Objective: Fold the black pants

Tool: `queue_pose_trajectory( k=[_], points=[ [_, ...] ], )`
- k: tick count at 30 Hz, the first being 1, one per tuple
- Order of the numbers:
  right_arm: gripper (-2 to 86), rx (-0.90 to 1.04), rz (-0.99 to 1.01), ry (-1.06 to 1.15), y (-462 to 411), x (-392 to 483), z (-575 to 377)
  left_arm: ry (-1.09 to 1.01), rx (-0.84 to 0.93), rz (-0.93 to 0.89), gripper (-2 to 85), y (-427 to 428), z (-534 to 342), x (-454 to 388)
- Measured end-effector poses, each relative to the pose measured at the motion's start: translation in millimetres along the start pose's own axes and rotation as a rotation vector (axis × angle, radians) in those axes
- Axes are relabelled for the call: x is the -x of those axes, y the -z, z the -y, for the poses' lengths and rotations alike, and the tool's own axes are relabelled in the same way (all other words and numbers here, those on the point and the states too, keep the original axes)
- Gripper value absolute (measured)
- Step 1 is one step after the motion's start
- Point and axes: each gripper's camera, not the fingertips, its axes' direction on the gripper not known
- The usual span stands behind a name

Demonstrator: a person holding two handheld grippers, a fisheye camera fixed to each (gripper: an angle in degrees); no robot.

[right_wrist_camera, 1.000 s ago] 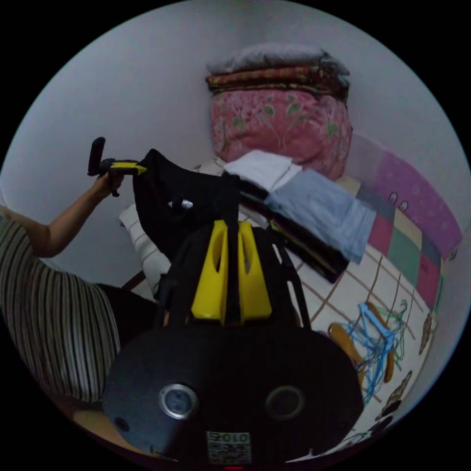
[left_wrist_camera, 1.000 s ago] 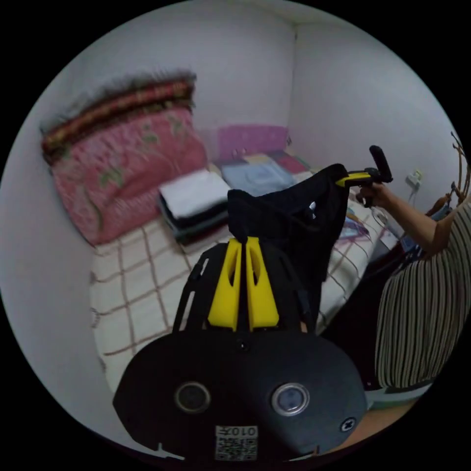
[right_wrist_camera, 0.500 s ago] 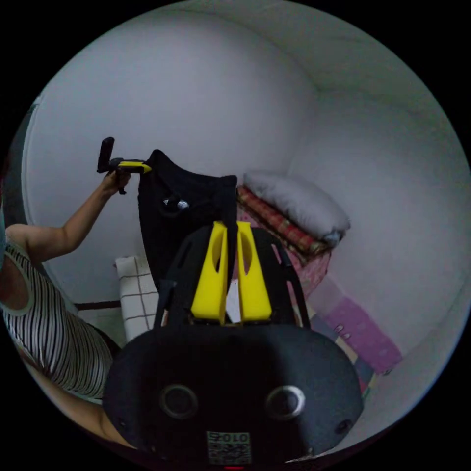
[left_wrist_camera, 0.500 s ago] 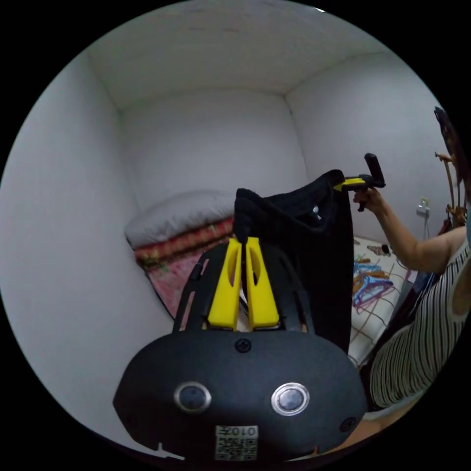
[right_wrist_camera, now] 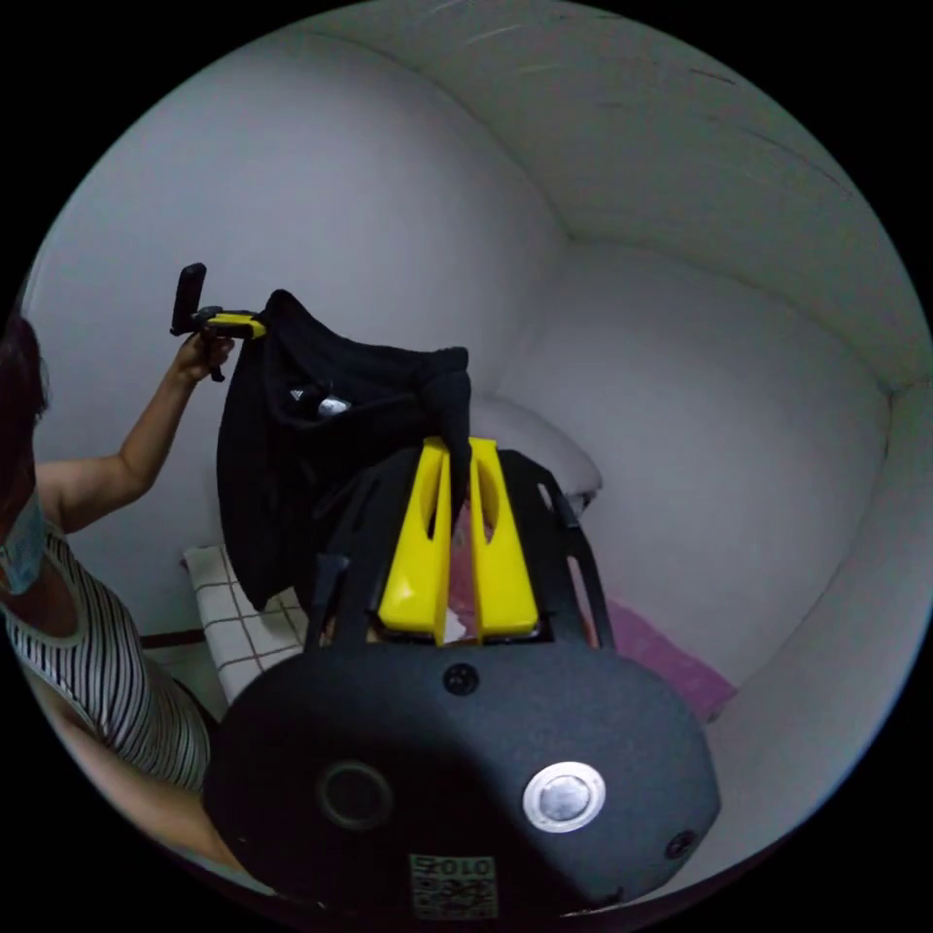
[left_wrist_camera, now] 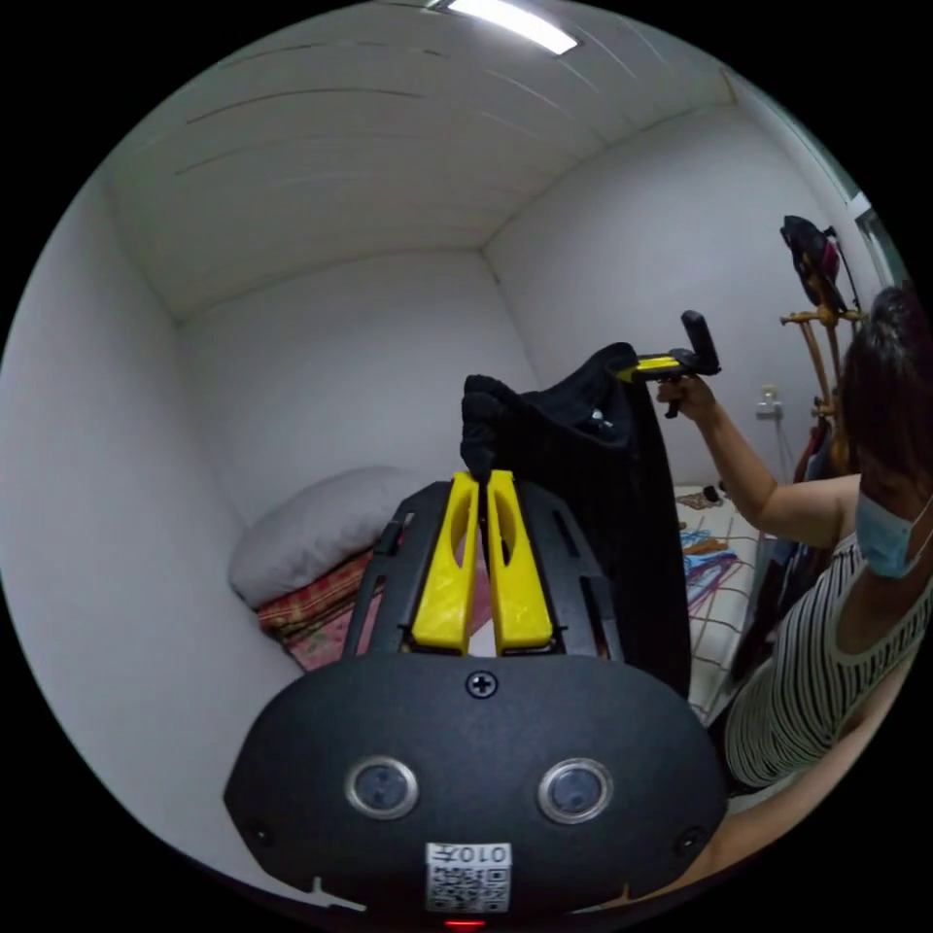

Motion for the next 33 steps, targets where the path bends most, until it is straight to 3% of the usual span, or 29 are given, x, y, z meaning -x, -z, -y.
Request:
queue_pose_trajectory(
  k=[8,12,17,20,25,33],
  points=[
    [2.7,0.196,0.008,-0.219,-8.8,-56.6,-48.8,0.035,0.008,-0.253,-0.2,-61.4,47.3,-63.8],
    [3.4,0.282,-0.173,-0.325,-15.2,-86.6,-51.0,0.042,-0.03,-0.325,-0.2,-103.4,77.0,-108.1],
    [3.9,0.303,-0.333,-0.257,-43.4,-79.2,-18.0,0.074,-0.102,-0.273,-0.3,-121.0,72.0,-135.5],
    [4.1,0.327,-0.274,-0.185,-97.3,-59.9,-2.9,0.185,-0.115,-0.237,-0.2,-120.4,26.0,-119.8],
    [4.3,0.375,-0.005,-0.136,-228.1,-3.8,-13.1,0.432,-0.061,-0.083,-0.3,-97.5,-124.1,-79.0],
    [3.9,0.537,0.417,-0.088,-526.5,211.9,-97.3,0.667,0.22,0.103,-0.2,-51.0,-380.8,-21.4]
  ],
)
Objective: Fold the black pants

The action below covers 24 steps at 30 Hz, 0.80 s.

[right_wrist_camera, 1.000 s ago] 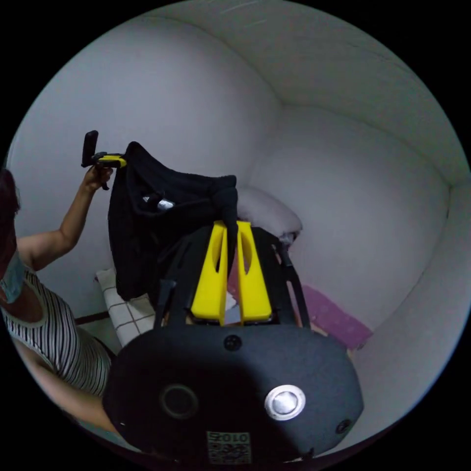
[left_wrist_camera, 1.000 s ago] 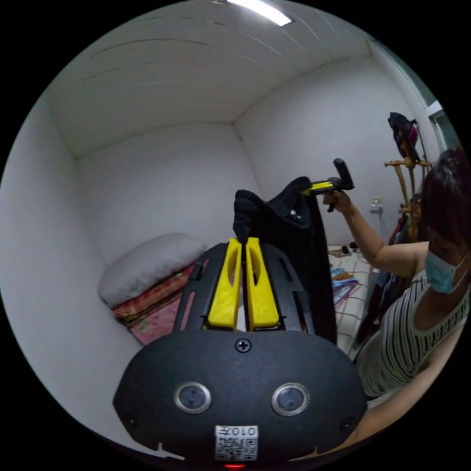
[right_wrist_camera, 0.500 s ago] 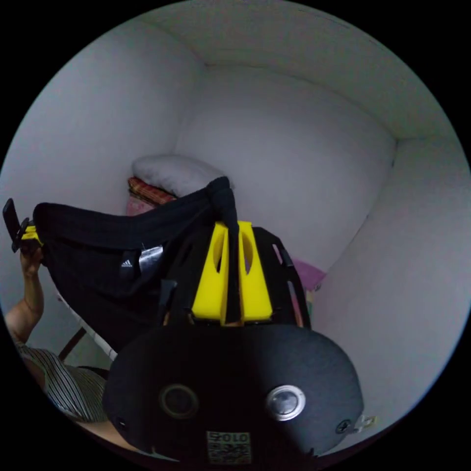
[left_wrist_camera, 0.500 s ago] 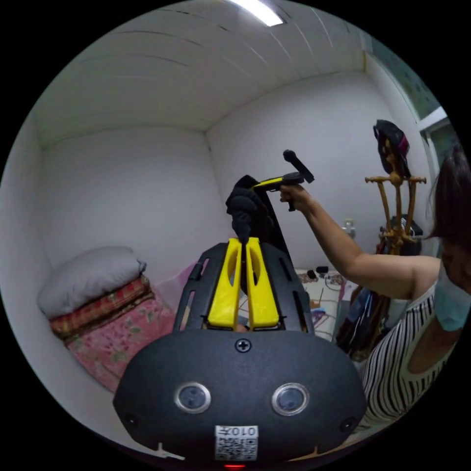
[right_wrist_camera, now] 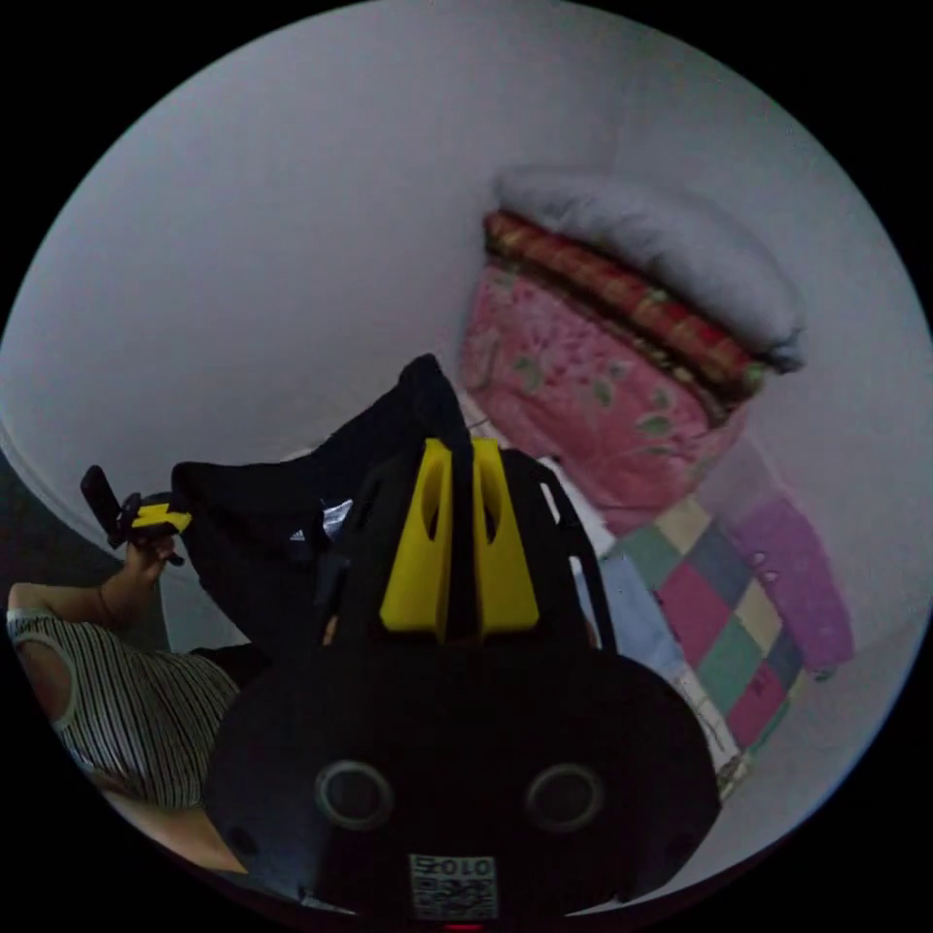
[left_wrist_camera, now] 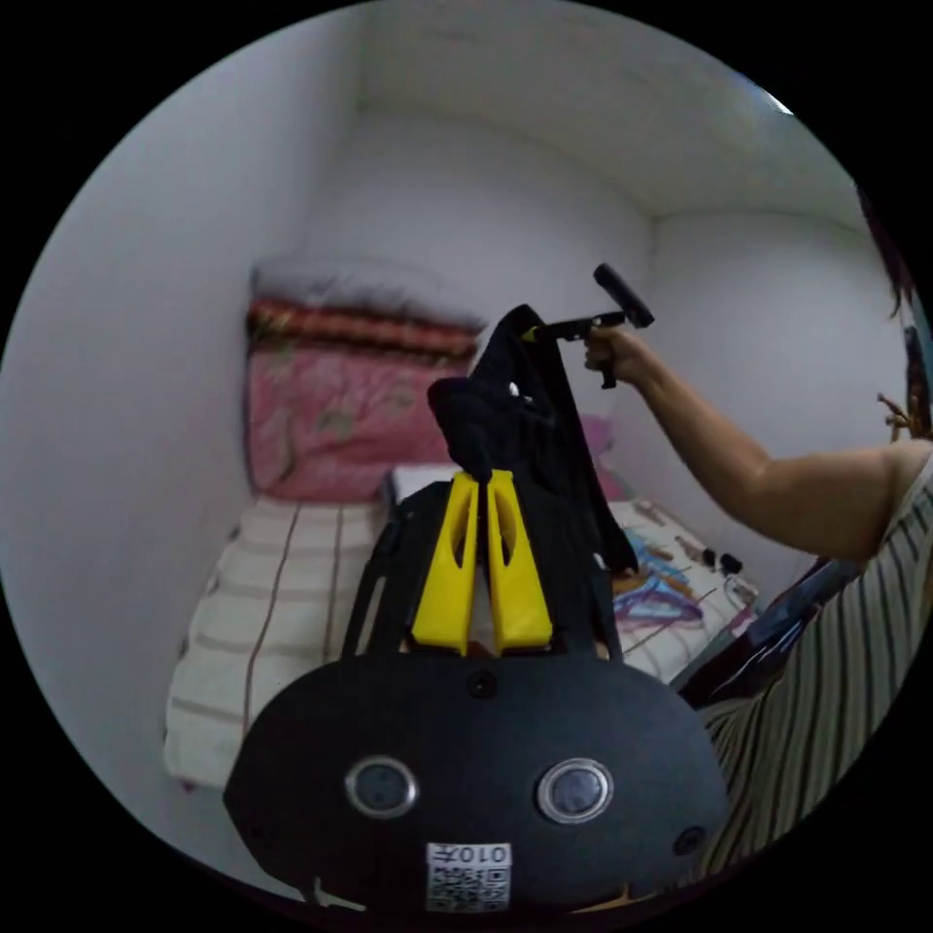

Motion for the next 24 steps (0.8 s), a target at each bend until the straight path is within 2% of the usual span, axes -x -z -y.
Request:
queue_pose_trajectory(
  k=[6,9,13,19,24],
  points=[
    [3.0,0.192,0.093,0.1,-263.3,103.5,13.9,0.09,0.237,0.089,-0.2,-17.9,-95.8,168.7],
    [2.8,0.27,0.088,0.152,-352.4,153.3,6.1,0.136,0.306,0.1,-0.2,-25.5,-130.8,234.1],
    [2.6,0.278,0.079,0.159,-413.9,189.0,-0.6,0.211,0.34,0.111,-0.2,-35.5,-162.3,306.4],
    [3.5,0.262,-0.085,0.179,-466.0,220.6,-3.6,0.266,0.338,0.177,-0.1,-41.8,-170.9,390.5],
    [8.0,0.239,-0.018,0.16,-499.5,237.1,-60.9,0.339,0.438,0.235,-0.1,-67.3,-194.5,453.5]
  ],
)
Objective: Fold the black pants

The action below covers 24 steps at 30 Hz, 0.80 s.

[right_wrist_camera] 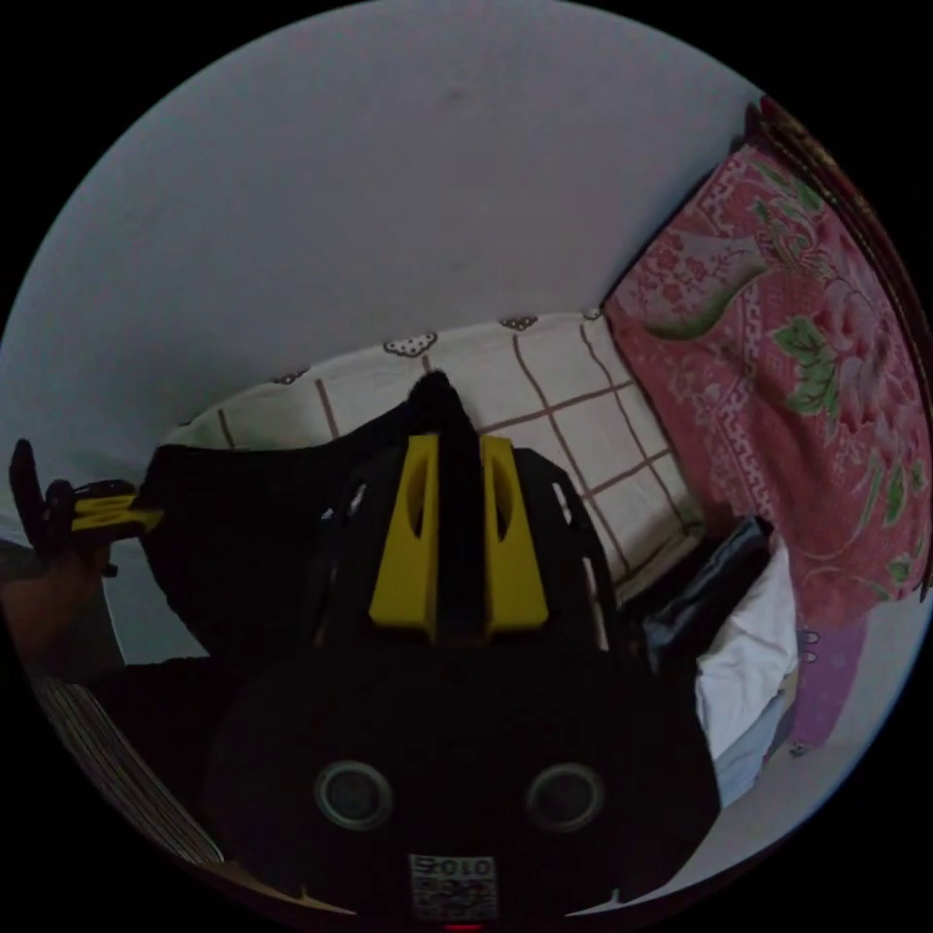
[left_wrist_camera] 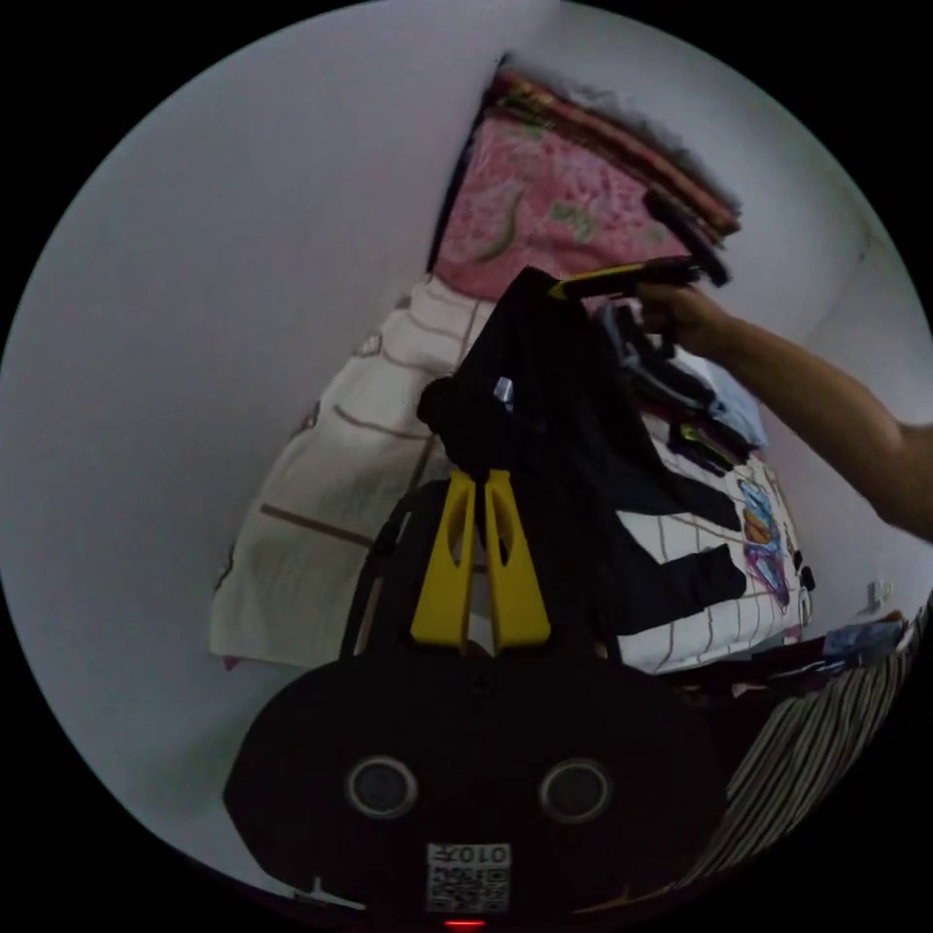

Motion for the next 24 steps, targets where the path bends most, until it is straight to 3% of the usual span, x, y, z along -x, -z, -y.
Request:
queue_pose_trajectory(
  k=[4,10,15,20,24],
  points=[
    [10.1,-0.128,0.061,-0.058,10.0,5.8,-89.7,0.068,0.105,0.026,0.0,-44.6,1.0,45.0],
    [9.1,-0.19,0.016,-0.288,33.4,-6.9,-352.9,0.147,0.078,-0.039,0.0,-48.0,8.6,84.2],
    [9.4,-0.089,0.01,-0.757,52.3,-14.9,-641.5,0.189,0.011,-0.113,0.0,-19.6,9.5,97.3],
    [10.6,0.125,-0.031,-1.046,46.7,15.7,-833.1,0.273,-0.032,-0.109,0.0,3.4,3.8,113.0],
    [10.7,-0.054,0.145,-1.273,35.4,46.3,-937.2,0.313,-0.052,-0.112,0.0,15.8,-0.5,119.3]
  ],
)
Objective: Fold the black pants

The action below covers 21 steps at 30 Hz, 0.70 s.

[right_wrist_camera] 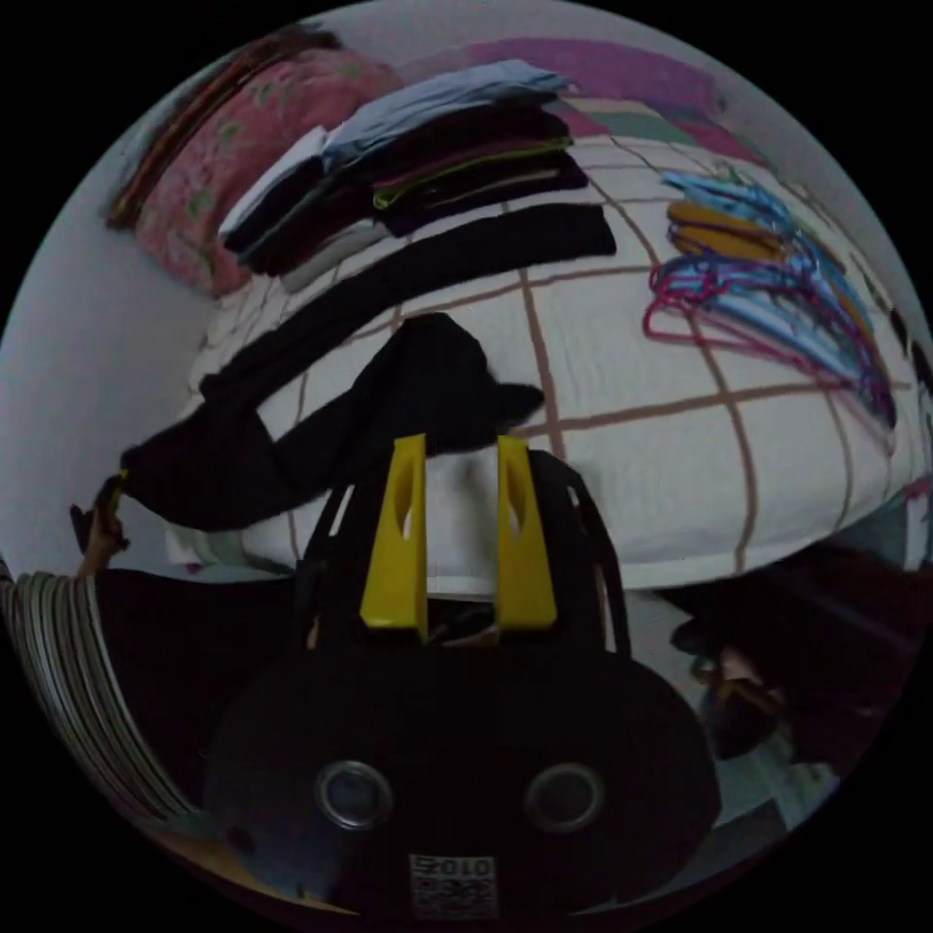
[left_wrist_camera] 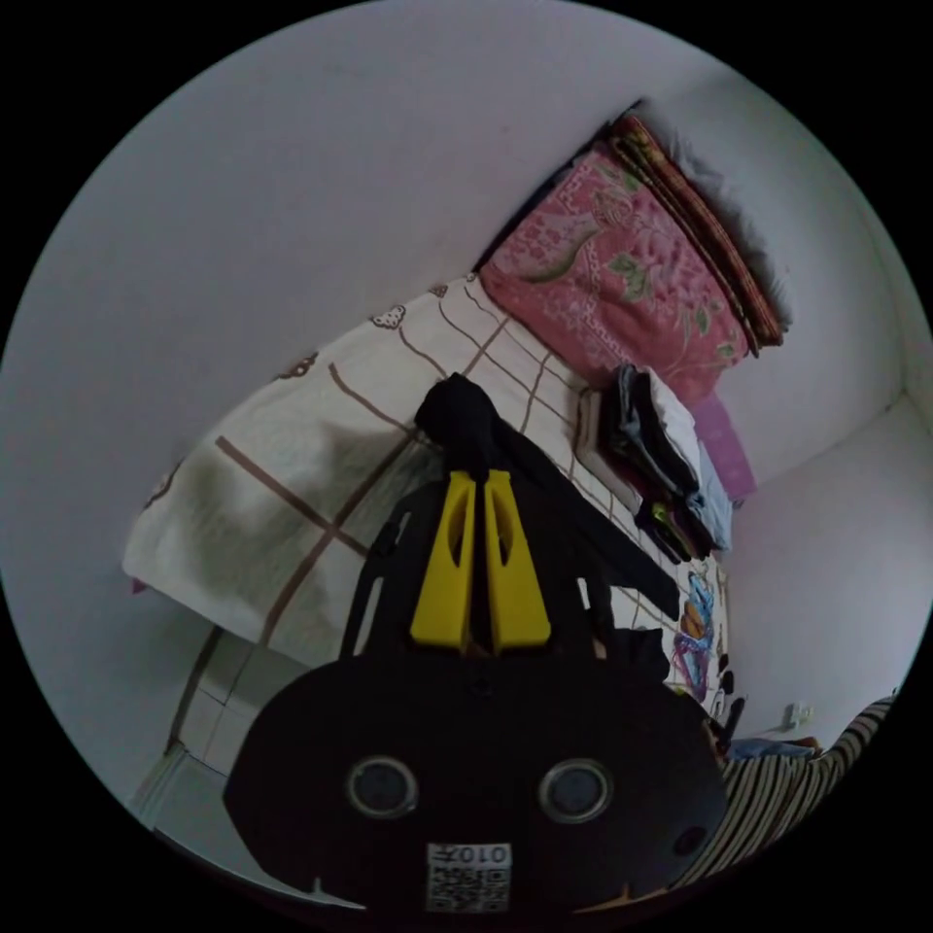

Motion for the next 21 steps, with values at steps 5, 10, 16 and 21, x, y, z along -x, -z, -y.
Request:
queue_pose_trajectory(
  k=[5,10,16,21],
  points=[
    [11.4,-0.053,0.199,-0.177,-9.3,-72.2,-29.0,-0.028,0.002,0.031,0.0,10.9,-0.7,-2.5],
    [9.4,-0.113,0.302,-0.34,-6.4,-144.5,-52.5,-0.018,-0.004,0.034,0.0,27.4,-7.5,6.2],
    [5.5,-0.08,0.286,-0.301,31.8,-187.4,-57.6,0.038,-0.026,0.003,0.0,46.2,-6.2,19.8],
    [5.2,-0.168,0.146,-0.088,141.9,-199.2,-40.2,0.061,-0.043,-0.018,0.0,67.1,-11.0,23.6]
  ],
)
